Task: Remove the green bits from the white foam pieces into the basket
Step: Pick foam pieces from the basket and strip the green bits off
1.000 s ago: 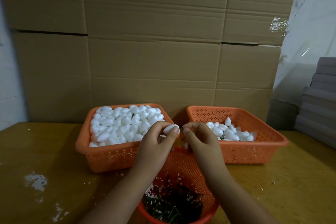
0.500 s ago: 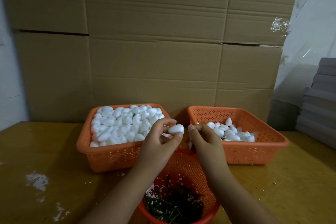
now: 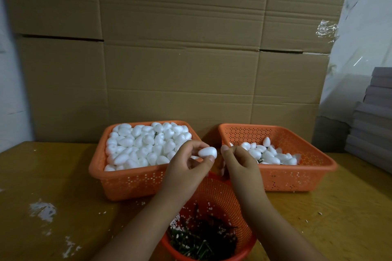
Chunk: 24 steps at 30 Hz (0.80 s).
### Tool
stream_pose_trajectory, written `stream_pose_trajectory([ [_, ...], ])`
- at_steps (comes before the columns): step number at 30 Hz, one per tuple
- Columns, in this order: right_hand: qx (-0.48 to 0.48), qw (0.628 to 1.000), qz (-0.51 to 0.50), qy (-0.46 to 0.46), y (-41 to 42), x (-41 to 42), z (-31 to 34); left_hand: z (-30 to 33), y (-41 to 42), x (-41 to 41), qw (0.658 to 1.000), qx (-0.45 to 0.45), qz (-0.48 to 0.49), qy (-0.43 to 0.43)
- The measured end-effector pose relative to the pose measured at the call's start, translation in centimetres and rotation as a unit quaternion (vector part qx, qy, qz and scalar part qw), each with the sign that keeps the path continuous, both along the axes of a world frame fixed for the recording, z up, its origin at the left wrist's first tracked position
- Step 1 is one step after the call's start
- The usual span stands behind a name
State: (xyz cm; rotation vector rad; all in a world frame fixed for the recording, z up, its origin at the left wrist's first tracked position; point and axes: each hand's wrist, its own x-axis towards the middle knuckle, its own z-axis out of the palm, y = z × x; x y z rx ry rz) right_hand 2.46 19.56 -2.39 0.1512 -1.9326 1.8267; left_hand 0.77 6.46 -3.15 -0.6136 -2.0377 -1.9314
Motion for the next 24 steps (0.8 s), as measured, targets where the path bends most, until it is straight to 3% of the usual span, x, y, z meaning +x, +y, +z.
stream_pose_trajectory([
  [7, -0.004, 0.999, 0.054, -0.004, -0.20, 0.15, 0.22, 0.02, 0.10, -0.12, 0.999, 0.021, 0.025, -0.003],
  [24, -0.019, 0.999, 0.033, 0.001, -0.09, 0.05, 0.17, 0.06, 0.12, 0.02, 1.000, 0.024, 0.005, -0.017],
])
